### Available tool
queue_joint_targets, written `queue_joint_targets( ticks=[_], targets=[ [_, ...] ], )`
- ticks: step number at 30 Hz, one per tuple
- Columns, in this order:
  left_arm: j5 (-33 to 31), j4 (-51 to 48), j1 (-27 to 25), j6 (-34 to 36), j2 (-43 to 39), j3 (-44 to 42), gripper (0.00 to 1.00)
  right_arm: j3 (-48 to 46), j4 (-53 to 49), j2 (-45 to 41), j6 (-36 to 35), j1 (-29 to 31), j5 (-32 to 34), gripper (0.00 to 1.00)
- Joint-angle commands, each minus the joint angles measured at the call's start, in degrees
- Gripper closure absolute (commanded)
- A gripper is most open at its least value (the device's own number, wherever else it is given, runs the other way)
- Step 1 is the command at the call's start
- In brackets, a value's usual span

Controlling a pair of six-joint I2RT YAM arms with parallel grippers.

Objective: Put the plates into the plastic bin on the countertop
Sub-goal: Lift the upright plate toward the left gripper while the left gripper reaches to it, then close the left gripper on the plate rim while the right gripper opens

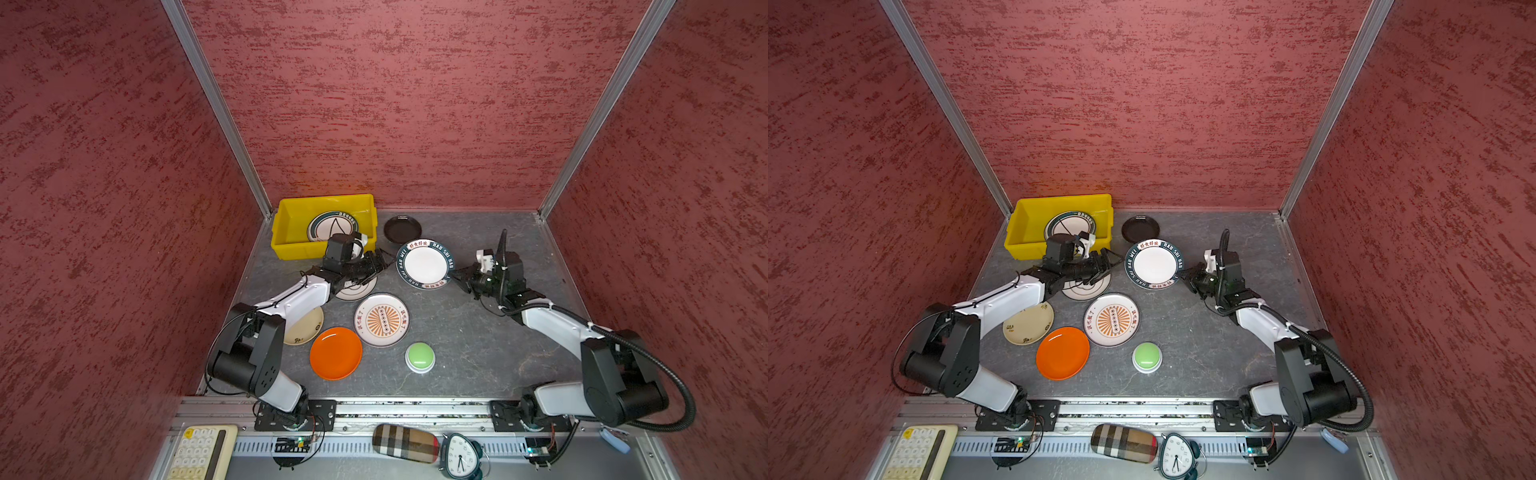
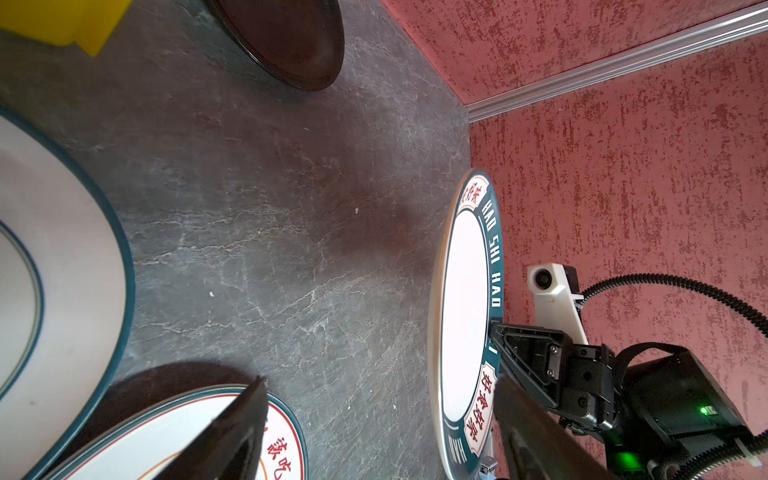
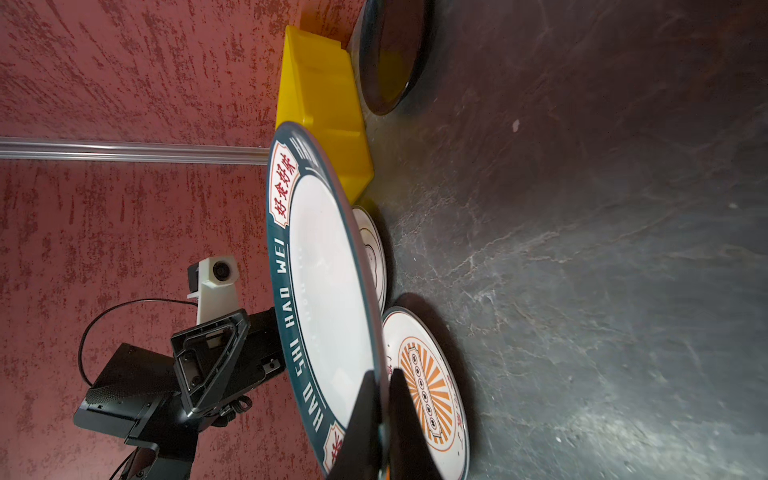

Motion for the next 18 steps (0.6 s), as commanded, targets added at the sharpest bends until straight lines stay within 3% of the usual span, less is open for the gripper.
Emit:
queue_joint_targets(
  ticks=[1,3,7,13,15,18],
  targets=[
    [0.7,2.41,-0.32,-0.65,-0.57,-0.67,0.19,2.96,6.74,0.68,1.42,1.74,-0.8,1.0],
    [0.73,2.74,-0.37,-1.11,-0.19,-0.59,0.26,3.48,7.57,1.2,1.53,2.48,-0.79,1.0],
    [1.21,3.22,-0.36,-2.04,0.74,-0.25,0.55,3.99,7.93,1.92,1.14,3.46,-0.37,1.0],
    [0.9,3.64,-0.29,-2.83,1.45,-0.24,0.61,5.6,6.17,2.35,-1.79,5.01,0.16,1.0],
    [0.47,3.44,-0.29,-3.33,2.02,0.1,0.68,5.76,6.49,2.63,-2.05,5.28,0.0,1.0],
    [0.64,3.3,-0.23,-3.68,2.81,0.87,0.87,6.01,6.46,2.72,-2.38,5.75,-0.15,1.0]
  ],
)
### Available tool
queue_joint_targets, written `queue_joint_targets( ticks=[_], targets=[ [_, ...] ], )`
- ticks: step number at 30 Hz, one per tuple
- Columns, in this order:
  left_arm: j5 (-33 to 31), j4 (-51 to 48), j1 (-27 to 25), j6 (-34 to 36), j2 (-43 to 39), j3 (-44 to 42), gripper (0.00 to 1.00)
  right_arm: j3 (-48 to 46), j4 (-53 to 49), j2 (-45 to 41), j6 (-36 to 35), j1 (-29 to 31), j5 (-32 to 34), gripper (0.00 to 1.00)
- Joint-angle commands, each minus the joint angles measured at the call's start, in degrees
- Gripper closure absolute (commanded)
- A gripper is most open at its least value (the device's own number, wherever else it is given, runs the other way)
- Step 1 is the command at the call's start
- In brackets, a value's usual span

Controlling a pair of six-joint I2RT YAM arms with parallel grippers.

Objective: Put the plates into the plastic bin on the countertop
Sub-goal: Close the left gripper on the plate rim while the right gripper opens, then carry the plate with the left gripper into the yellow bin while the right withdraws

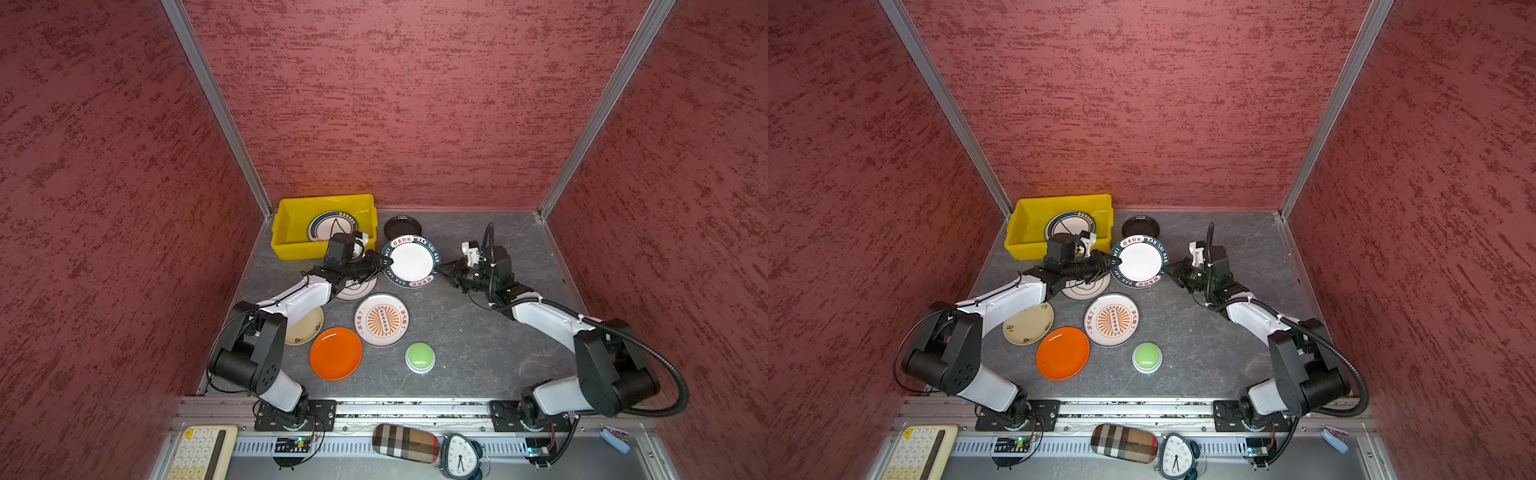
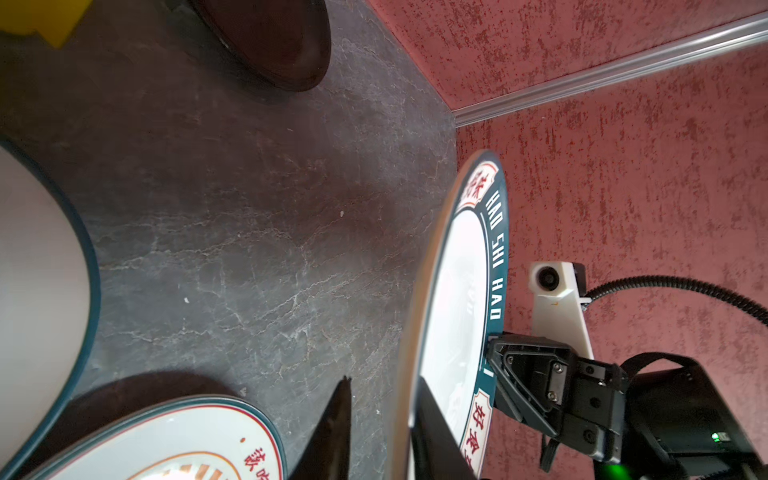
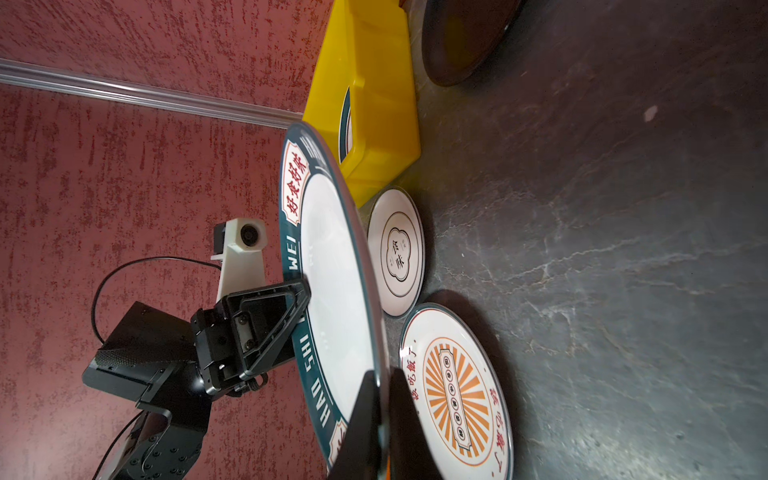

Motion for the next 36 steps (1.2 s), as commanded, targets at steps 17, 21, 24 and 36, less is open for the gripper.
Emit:
queue_joint_targets(
  ticks=[17,21,24,36],
  targets=[
    [-1.48,-7.54,7.22,3.46,-2.18,2.34,1.0,-3.35,9.57,-2.71,-1.98,1.37,1.12,0.07],
    [-3.03,-9.27,7.9,3.73,-4.01,2.53,1.0,-3.01,5.89,-3.43,-5.47,1.37,2.58,0.04],
    [-4.17,-10.84,8.08,4.38,-5.15,2.91,1.0,-1.71,-1.3,-5.01,-9.88,1.3,6.41,0.01],
    [-14.31,-18.85,10.11,7.65,-7.67,11.14,1.0,-1.05,-20.86,-18.09,-28.12,1.37,26.84,0.01]
  ],
)
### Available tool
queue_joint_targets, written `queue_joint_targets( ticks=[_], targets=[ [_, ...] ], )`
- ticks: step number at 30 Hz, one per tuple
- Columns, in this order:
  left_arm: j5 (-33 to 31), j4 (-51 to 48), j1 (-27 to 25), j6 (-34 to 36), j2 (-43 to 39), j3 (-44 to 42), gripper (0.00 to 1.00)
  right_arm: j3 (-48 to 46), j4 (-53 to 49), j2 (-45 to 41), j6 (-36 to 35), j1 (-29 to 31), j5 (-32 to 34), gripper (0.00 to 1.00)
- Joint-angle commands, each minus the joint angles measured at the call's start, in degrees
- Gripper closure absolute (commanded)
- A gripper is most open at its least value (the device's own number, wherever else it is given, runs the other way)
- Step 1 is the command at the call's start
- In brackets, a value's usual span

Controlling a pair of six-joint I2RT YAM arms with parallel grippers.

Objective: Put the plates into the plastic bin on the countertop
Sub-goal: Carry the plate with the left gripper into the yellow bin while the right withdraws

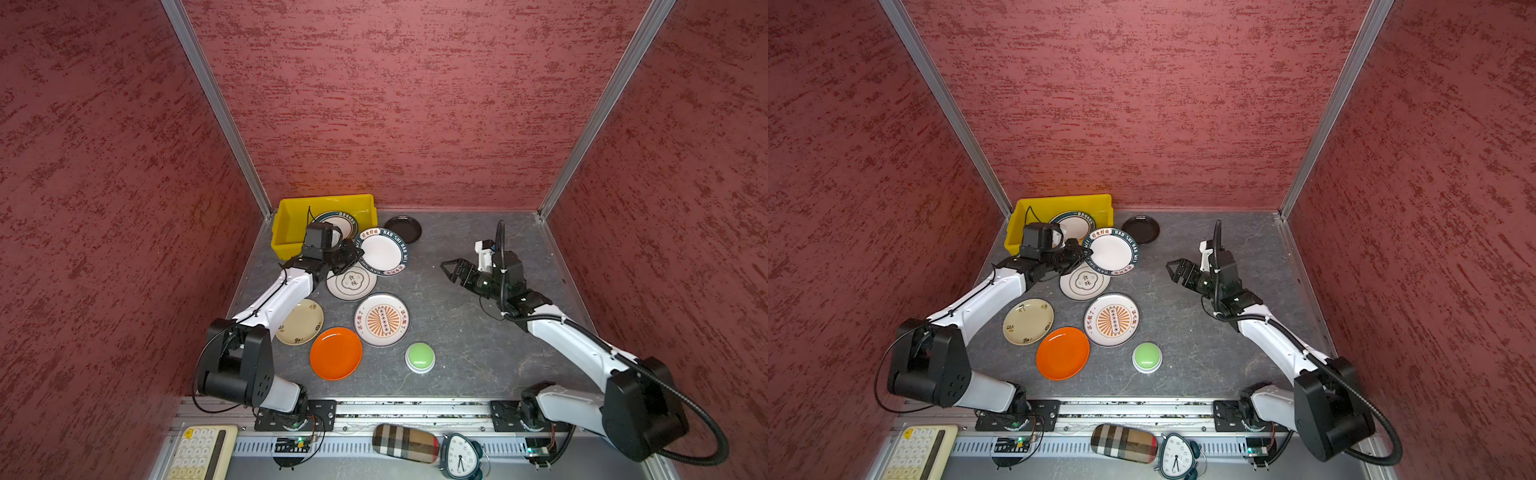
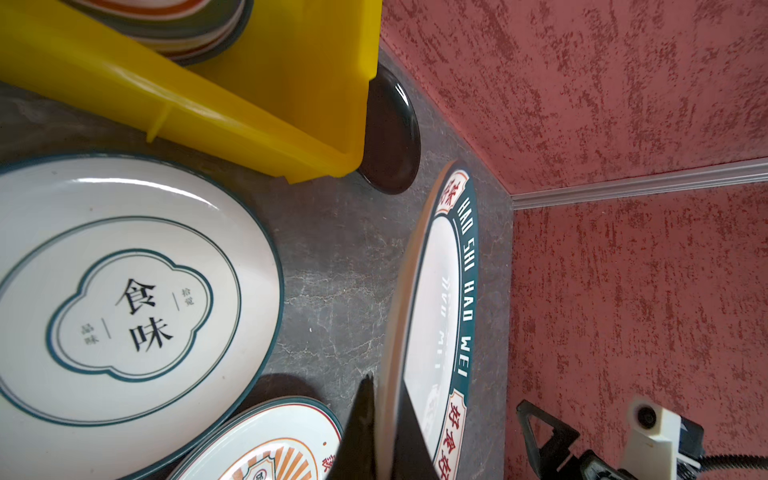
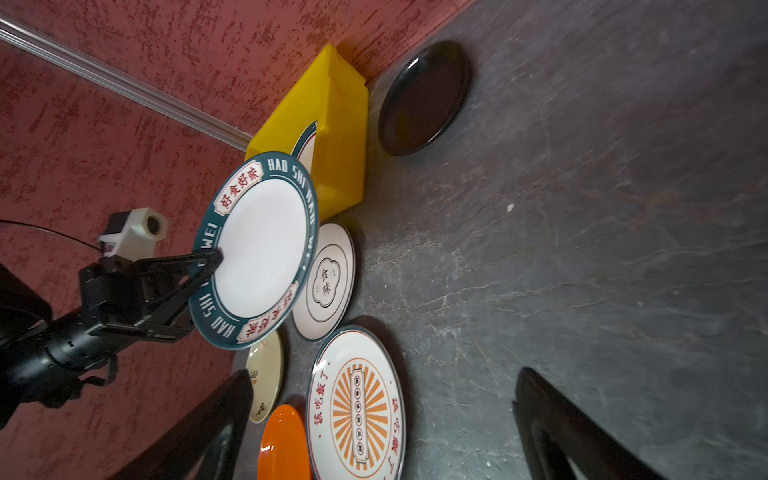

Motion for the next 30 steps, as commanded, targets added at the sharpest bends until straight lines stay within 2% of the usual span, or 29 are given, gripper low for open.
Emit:
queue_joint_targets(
  ticks=[1,5,10,16,21,25,30],
  targets=[
    [-5.28,-1.09,1.32,2.76,-1.63,5.21,1.0,-0.68,-3.37,-5.09,-7.35,0.25,9.49,0.01],
    [-12.55,-4.04,2.92,6.84,1.61,12.31,1.0,-3.59,1.35,-10.0,-9.77,0.2,11.03,0.01],
    [-12.78,-4.38,7.24,7.46,8.05,19.14,1.0,-1.26,2.97,-7.84,-13.06,0.22,4.72,0.01],
    [-9.72,-5.65,12.81,7.17,16.91,27.12,1.0,0.7,8.18,-3.09,-14.43,0.19,-9.5,0.01],
    [-7.99,-7.09,16.19,6.84,24.33,32.55,1.0,0.46,14.48,-1.52,-13.64,0.21,-17.62,0.01],
    [-3.88,-6.17,18.47,4.51,29.63,35.13,1.0,0.19,18.06,-1.17,-12.22,0.21,-20.92,0.01],
    [-2.5,-7.18,19.05,3.93,35.63,39.09,1.0,0.18,18.18,-0.91,-11.71,0.26,-20.79,0.01]
  ],
)
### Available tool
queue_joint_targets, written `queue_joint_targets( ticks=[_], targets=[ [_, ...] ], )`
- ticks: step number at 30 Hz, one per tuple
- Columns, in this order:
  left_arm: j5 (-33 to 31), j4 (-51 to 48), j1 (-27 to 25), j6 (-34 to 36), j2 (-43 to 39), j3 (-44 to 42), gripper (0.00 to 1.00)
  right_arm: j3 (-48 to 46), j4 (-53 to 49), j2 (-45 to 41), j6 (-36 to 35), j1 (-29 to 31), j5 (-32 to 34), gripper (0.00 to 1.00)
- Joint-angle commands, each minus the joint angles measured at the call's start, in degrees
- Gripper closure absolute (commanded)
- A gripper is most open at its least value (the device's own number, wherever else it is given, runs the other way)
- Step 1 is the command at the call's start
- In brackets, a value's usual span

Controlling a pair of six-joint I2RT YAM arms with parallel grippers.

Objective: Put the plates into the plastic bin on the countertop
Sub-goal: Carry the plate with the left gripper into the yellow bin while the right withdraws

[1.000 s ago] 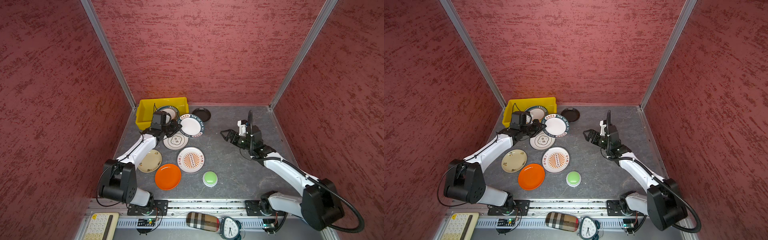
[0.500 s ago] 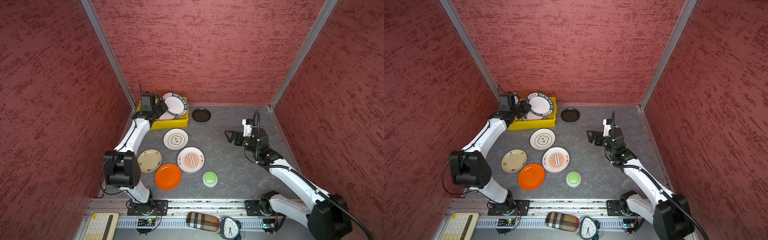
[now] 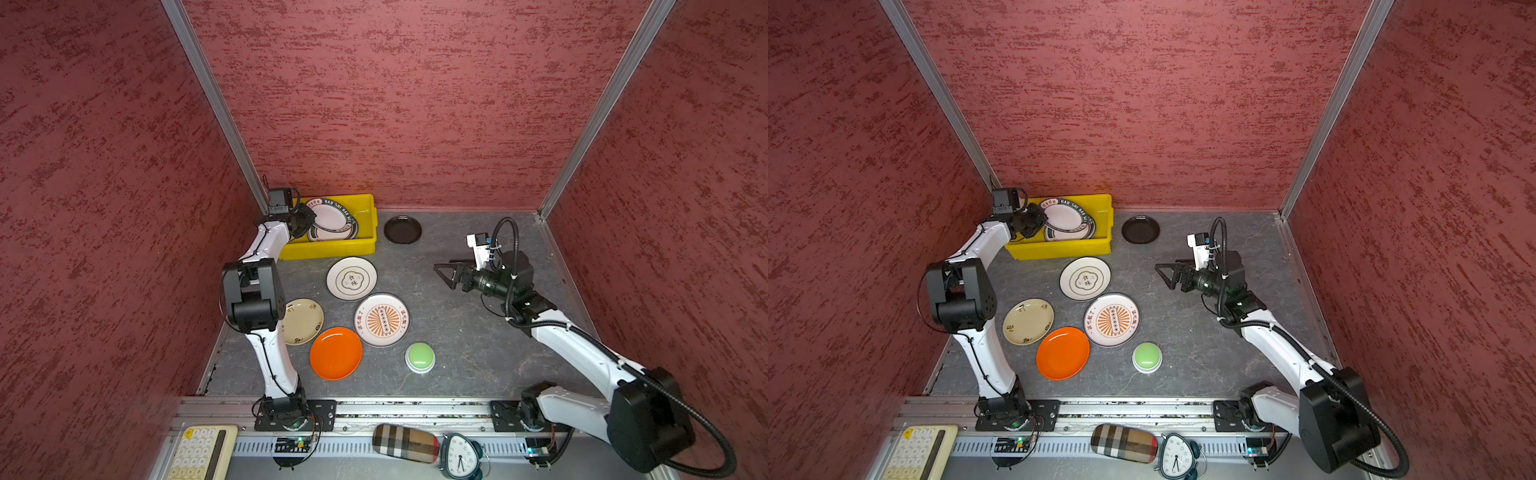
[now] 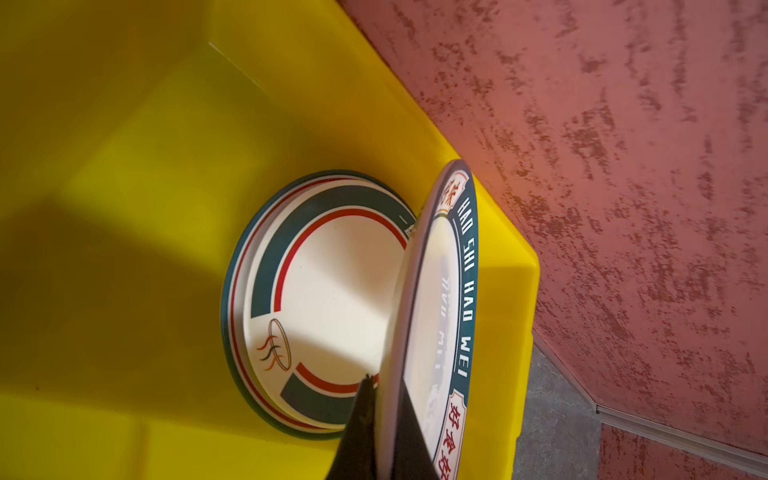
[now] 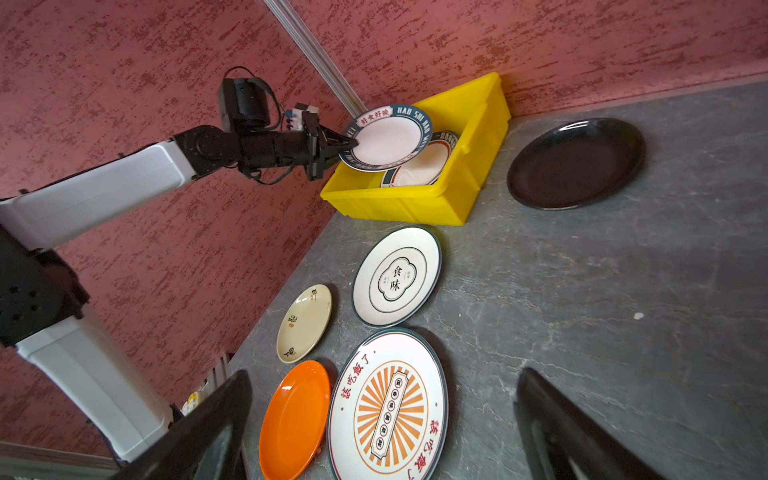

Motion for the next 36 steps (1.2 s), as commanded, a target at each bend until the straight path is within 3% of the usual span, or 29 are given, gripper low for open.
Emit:
queue_joint_targets(
  ticks=[1,10,12,19,23,31,36],
  targets=[
    [3.49,0.55,-0.19,-0.8,3.1,3.87,1.0,1.75,3.27,0.19,0.17,0.2,-2.54,0.01],
    [5.72,-0.96,-0.23,-0.7,8.35,7.95,1.0,1.94,3.6,1.57,0.67,0.23,-2.72,0.01],
    [5.74,-1.42,-0.21,-0.31,8.54,8.13,0.94,1.86,3.6,1.64,0.88,0.24,-2.33,0.01],
    [6.24,-2.27,0.14,1.44,9.9,8.92,0.91,1.67,2.0,1.78,1.23,0.22,-0.28,0.01],
    [6.25,-4.26,0.25,2.34,11.68,11.09,0.78,1.29,2.01,1.9,1.72,0.26,0.14,0.01],
    [6.08,-3.59,0.3,3.35,10.92,10.06,0.73,-0.87,0.42,-2.74,0.81,0.24,4.87,0.01],
    [6.07,-3.84,0.34,3.64,10.68,10.15,0.46,-1.74,-1.84,-6.09,-0.43,0.27,7.71,0.01]
  ],
)
